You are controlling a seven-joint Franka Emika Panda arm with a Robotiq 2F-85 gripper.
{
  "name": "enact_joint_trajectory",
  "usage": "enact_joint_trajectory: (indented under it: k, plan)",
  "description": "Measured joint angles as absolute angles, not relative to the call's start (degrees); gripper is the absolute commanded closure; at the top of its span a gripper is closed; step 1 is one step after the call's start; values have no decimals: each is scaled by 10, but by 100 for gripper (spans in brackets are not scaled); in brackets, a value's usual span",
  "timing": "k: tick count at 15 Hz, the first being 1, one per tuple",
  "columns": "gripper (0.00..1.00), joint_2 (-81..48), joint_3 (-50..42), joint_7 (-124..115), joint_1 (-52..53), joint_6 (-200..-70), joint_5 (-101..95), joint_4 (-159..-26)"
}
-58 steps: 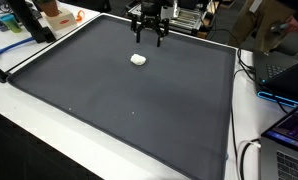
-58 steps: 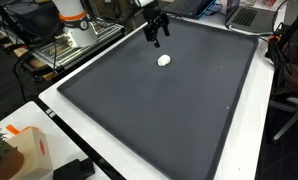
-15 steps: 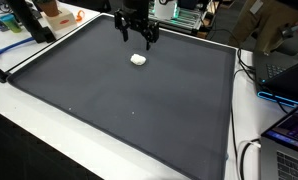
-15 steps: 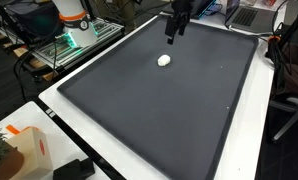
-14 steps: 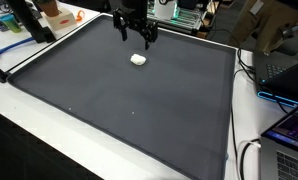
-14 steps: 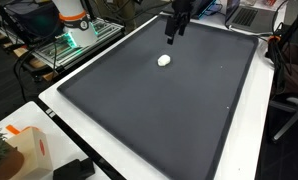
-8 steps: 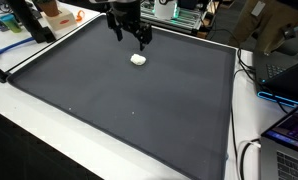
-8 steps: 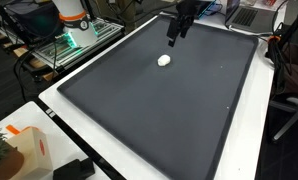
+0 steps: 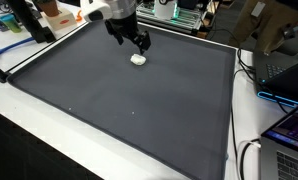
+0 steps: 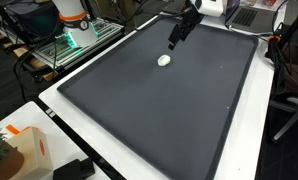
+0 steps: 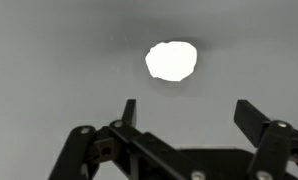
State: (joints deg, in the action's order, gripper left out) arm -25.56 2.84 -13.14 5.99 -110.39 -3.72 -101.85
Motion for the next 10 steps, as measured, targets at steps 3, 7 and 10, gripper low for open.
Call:
enact_joint_trajectory:
  k: [3, 7, 10]
  plan:
    - [0, -273, 25, -131, 59, -1099, -27, -996]
    - [0, -278, 23, -135, 60, -1098, -27, -989]
    - [0, -293, 16, -147, 57, -1036, -11, -958]
